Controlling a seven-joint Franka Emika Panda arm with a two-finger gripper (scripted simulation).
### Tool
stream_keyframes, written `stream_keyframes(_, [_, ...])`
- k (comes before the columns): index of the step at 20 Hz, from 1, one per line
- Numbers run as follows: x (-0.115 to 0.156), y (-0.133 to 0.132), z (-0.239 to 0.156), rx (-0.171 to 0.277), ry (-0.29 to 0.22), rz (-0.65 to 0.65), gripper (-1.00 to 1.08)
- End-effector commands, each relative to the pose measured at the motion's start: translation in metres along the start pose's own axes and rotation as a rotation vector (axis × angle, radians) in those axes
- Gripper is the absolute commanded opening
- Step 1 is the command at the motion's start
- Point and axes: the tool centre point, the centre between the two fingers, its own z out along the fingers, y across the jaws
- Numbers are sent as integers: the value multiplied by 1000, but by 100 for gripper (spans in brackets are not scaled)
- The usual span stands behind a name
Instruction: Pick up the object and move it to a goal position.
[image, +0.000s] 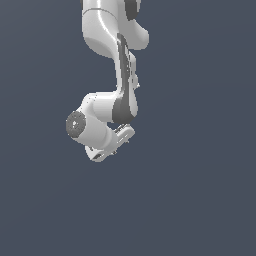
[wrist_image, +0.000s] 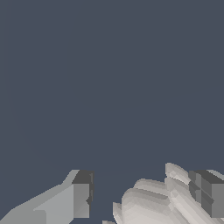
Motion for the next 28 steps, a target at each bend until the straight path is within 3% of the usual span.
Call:
stream_keyframes(1, [-2, 5, 3, 43, 9, -49, 68])
stream_keyframes(9, [-9, 20, 9, 177, 64, -206, 68])
stream_keyframes(17, [-18, 35, 9, 296, 161, -367, 68])
stream_keyframes(28, [-28, 49, 5, 384, 279, -512, 68])
